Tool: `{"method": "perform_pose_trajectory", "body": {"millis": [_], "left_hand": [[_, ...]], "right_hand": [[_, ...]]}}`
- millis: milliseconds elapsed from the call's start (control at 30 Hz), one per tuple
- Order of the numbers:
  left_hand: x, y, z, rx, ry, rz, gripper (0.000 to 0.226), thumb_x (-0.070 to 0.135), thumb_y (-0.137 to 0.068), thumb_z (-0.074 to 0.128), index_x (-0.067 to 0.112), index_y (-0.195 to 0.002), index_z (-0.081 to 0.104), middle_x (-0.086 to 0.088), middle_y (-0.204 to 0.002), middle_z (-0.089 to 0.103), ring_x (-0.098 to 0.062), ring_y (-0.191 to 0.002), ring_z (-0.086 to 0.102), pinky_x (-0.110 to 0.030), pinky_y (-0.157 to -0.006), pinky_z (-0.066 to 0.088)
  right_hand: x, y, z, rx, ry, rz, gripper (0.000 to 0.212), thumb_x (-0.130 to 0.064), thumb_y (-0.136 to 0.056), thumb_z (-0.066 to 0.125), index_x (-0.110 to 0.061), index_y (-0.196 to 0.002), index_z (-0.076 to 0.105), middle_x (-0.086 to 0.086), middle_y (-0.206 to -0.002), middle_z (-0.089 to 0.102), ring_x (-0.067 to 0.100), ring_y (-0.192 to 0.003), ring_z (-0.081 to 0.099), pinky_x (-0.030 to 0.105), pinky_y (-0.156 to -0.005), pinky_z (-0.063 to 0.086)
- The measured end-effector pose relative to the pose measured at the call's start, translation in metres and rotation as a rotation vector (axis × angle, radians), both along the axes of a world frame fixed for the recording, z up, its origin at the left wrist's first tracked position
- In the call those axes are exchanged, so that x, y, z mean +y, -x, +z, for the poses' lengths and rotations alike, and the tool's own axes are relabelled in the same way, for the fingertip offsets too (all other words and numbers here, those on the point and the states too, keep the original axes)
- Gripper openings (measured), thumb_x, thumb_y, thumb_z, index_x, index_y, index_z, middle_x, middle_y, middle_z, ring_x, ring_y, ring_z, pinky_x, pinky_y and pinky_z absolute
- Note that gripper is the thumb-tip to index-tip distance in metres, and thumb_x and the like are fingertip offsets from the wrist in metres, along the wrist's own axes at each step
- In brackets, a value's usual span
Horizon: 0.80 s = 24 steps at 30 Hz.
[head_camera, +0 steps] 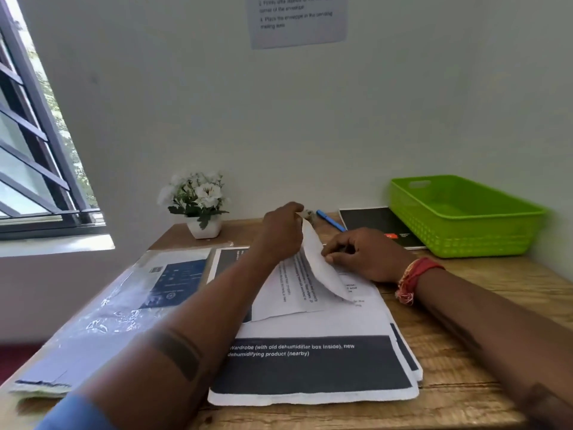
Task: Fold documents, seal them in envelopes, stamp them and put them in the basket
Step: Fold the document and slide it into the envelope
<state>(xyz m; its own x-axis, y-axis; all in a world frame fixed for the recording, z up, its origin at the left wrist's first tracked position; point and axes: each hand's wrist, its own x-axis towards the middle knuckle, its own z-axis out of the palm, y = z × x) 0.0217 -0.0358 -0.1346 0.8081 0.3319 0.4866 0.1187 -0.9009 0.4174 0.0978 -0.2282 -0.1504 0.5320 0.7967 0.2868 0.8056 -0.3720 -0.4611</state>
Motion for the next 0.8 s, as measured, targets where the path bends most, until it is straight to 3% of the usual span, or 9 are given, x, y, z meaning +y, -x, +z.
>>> {"method": "perform_pose_trajectory", "body": {"millis": [100, 233, 367, 533, 700, 800], "left_hand": [[0.003, 0.009, -0.014, 0.029, -0.021, -0.022, 0.033, 0.028, -0.103, 0.047, 0.023, -0.131, 0.063, -0.004, -0.123, 0.069, -0.023, -0.115, 0.063, -0.028, -0.094, 0.043], [0.017, 0.013, -0.028, 0.252, -0.096, -0.136, 0.035, 0.046, -0.097, 0.058, 0.033, -0.128, 0.065, 0.002, -0.136, 0.061, -0.018, -0.125, 0.053, -0.025, -0.098, 0.033], [0.013, 0.016, -0.03, 0.291, -0.095, -0.152, 0.034, 0.043, -0.1, 0.054, 0.035, -0.132, 0.062, 0.004, -0.146, 0.052, -0.019, -0.144, 0.032, -0.029, -0.11, 0.023], [-0.005, 0.02, -0.024, 0.371, -0.168, -0.179, 0.039, 0.031, -0.105, 0.043, 0.031, -0.143, 0.054, 0.002, -0.153, 0.048, -0.02, -0.141, 0.04, -0.031, -0.113, 0.029], [-0.008, 0.022, -0.021, 0.507, -0.04, -0.249, 0.047, 0.047, -0.102, 0.045, 0.043, -0.148, 0.042, 0.005, -0.161, 0.033, -0.02, -0.147, 0.032, -0.041, -0.12, 0.025], [-0.008, 0.021, -0.019, 0.558, -0.004, -0.25, 0.053, 0.053, -0.1, 0.046, 0.044, -0.151, 0.038, 0.005, -0.165, 0.026, -0.021, -0.149, 0.029, -0.044, -0.121, 0.024]], "right_hand": [[0.001, 0.001, -0.001, -0.063, 0.011, 0.004, 0.015, -0.033, -0.088, 0.073, -0.033, -0.103, 0.075, -0.025, -0.095, 0.065, -0.009, -0.082, 0.057, 0.005, -0.07, 0.037], [0.003, 0.002, -0.003, -0.084, 0.01, 0.01, 0.011, -0.034, -0.086, 0.075, -0.033, -0.097, 0.076, -0.025, -0.095, 0.065, -0.004, -0.086, 0.058, 0.01, -0.073, 0.039], [0.002, 0.003, -0.001, -0.046, 0.005, -0.042, 0.014, -0.037, -0.081, 0.08, -0.027, -0.087, 0.073, -0.014, -0.089, 0.065, 0.001, -0.083, 0.058, 0.017, -0.07, 0.041], [0.003, 0.008, 0.002, 0.007, 0.01, -0.082, 0.014, -0.034, -0.081, 0.081, -0.026, -0.084, 0.07, -0.01, -0.087, 0.064, 0.003, -0.082, 0.058, 0.015, -0.07, 0.042], [0.002, 0.006, 0.01, 0.119, 0.1, -0.072, 0.02, -0.036, -0.078, 0.083, -0.028, -0.09, 0.068, -0.008, -0.095, 0.068, 0.011, -0.088, 0.064, 0.027, -0.078, 0.053], [-0.005, 0.011, 0.021, 0.155, 0.206, -0.064, 0.03, -0.04, -0.078, 0.082, -0.029, -0.1, 0.064, -0.008, -0.095, 0.061, 0.006, -0.082, 0.058, 0.023, -0.068, 0.045]]}}
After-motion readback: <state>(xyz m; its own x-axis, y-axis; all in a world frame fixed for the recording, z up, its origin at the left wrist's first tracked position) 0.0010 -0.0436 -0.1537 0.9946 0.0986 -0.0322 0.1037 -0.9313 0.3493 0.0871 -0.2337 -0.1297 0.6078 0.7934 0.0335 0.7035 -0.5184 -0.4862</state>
